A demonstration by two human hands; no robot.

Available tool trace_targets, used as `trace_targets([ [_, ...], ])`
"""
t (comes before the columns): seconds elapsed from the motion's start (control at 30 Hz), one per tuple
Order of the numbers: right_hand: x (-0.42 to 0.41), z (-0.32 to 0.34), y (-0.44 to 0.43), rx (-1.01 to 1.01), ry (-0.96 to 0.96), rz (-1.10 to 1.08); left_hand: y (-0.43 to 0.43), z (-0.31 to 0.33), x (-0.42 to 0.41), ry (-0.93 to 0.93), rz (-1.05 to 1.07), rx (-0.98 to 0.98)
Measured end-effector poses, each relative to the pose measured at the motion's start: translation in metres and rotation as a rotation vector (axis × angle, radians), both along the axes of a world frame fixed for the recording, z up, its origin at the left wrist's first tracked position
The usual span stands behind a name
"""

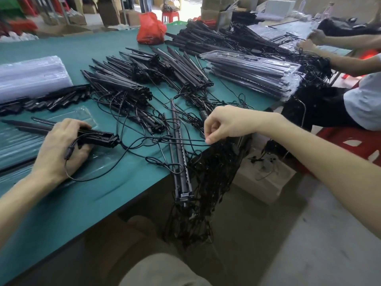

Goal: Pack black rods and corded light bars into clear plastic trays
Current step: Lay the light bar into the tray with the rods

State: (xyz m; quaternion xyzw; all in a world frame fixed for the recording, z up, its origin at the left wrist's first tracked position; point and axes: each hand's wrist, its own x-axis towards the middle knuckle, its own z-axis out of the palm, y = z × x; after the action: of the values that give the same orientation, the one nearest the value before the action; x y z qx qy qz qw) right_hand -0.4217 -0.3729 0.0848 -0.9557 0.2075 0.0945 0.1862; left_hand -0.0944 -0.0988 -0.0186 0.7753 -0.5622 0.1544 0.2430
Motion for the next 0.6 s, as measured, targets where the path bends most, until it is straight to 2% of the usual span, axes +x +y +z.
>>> trace_targets([
  [0.07,0.006,0.000,0.003,-0.053,0.007,0.024,-0.001,-0.001,-0.002,0.025,0.045,0.026],
  [0.17,0.009,0.003,0.006,-0.087,-0.054,0.006,0.001,0.003,-0.006,0.032,-0.001,0.013],
  [0.33,0.015,0.013,0.016,0.025,-0.330,-0.077,0.002,0.008,-0.011,0.038,0.025,0.065],
  [0.6,0.042,0.043,0.055,0.297,-0.667,0.017,0.004,0.014,-0.018,0.083,0.000,0.052],
])
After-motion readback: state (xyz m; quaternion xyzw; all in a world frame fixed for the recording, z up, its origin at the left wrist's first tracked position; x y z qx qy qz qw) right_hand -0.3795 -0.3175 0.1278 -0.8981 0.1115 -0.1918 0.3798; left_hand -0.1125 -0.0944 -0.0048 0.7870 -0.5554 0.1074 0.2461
